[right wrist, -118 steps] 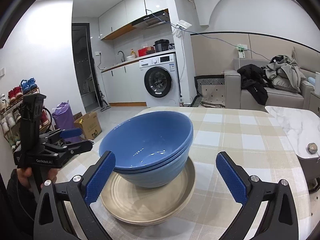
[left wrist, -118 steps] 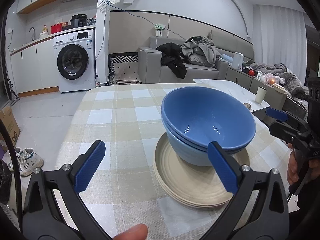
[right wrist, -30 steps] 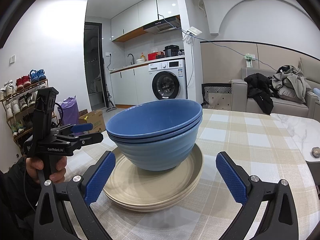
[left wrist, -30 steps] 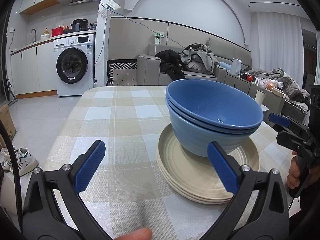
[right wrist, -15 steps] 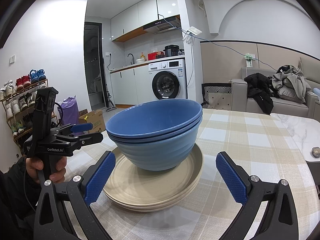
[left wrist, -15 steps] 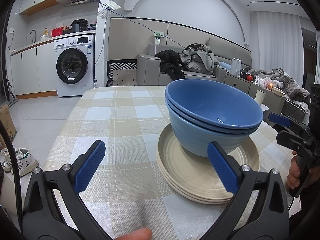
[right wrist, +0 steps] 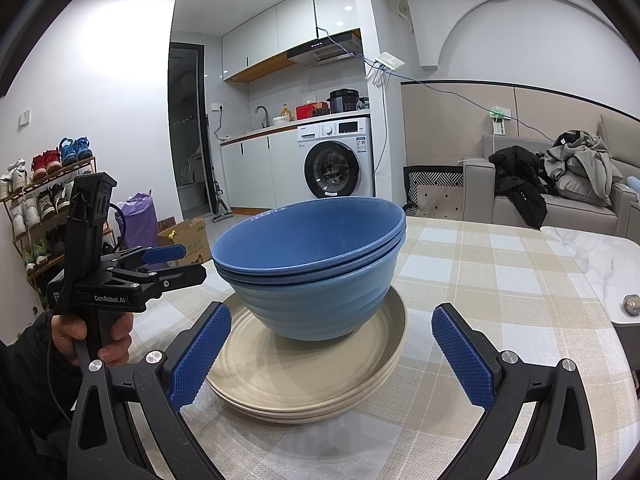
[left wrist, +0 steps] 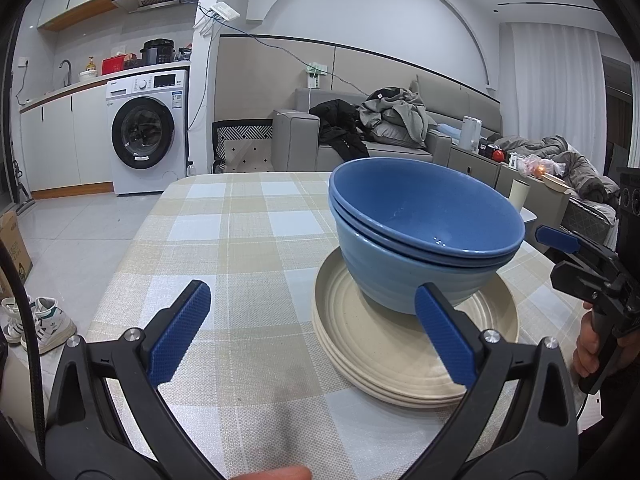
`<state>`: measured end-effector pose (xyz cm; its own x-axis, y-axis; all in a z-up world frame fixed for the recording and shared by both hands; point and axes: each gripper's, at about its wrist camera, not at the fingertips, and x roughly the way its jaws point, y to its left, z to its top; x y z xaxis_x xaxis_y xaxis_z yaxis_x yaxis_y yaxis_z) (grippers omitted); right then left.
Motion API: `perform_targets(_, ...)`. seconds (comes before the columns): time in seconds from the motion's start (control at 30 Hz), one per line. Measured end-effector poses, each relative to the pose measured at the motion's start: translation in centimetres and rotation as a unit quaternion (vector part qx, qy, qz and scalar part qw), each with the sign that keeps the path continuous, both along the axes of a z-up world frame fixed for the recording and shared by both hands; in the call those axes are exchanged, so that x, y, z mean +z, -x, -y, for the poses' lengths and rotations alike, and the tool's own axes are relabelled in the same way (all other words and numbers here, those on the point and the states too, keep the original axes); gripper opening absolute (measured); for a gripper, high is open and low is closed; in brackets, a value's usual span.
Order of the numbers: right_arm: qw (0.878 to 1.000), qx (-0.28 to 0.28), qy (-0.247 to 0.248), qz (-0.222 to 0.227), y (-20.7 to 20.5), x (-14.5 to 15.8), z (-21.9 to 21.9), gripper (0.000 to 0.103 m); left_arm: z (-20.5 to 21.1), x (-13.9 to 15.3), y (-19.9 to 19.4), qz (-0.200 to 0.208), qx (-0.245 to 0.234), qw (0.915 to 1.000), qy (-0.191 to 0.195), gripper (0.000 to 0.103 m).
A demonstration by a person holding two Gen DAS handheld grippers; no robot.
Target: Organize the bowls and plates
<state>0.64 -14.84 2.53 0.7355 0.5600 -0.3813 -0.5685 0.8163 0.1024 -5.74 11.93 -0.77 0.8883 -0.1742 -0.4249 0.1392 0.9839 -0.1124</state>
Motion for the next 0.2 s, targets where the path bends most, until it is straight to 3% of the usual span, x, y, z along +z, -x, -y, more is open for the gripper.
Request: perform_targets(0.2,1.0,0.0,0.0,0.0,0.0,0.01,-0.02,0.102,-0.54,-0.06,-0.18,0.002,0.0,1.0,-0.001,0.102)
